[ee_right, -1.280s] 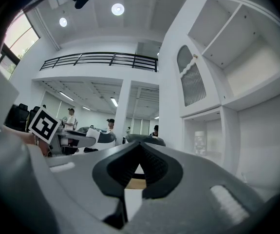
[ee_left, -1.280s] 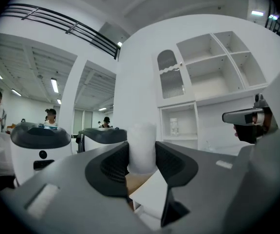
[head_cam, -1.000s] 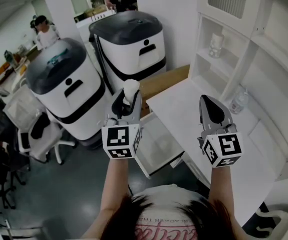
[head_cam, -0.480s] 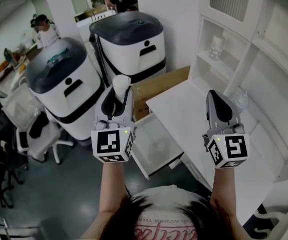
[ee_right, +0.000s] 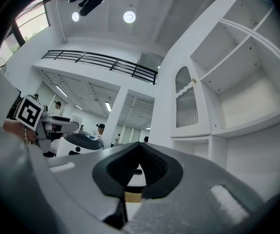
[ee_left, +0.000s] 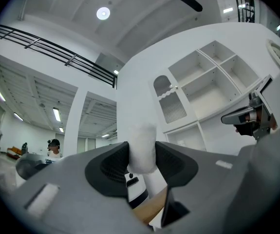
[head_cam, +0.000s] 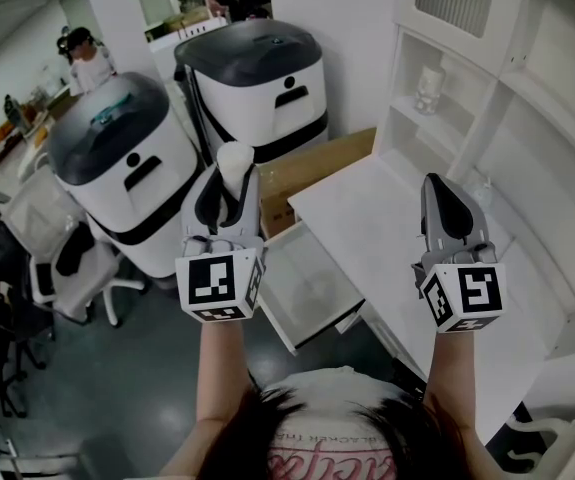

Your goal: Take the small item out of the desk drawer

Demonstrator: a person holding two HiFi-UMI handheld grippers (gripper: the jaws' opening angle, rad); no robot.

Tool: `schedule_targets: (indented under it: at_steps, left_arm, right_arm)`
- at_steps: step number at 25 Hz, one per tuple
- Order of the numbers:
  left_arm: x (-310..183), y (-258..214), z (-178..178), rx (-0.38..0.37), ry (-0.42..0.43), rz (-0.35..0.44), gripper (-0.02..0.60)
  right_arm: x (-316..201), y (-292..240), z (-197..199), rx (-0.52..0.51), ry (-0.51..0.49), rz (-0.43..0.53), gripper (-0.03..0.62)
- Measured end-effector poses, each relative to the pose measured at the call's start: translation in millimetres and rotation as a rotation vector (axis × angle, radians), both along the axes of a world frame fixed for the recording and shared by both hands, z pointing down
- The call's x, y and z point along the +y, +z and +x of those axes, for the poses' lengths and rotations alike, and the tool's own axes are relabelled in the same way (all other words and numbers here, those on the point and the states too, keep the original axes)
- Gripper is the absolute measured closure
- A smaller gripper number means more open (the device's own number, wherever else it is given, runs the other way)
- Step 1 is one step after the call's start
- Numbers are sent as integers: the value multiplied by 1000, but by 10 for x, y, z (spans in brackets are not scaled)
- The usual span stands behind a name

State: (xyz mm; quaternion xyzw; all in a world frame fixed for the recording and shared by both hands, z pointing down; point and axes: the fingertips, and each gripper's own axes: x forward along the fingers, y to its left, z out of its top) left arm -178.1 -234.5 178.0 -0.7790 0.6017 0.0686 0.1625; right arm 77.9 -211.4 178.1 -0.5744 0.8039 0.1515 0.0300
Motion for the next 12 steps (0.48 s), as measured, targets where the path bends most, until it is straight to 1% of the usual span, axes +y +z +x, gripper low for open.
schedule_targets:
  at_steps: [12]
  left_arm:
    - [-13, 35, 49, 11, 3, -7, 400]
  right_arm:
    - [13, 65, 7, 19, -2, -10, 594]
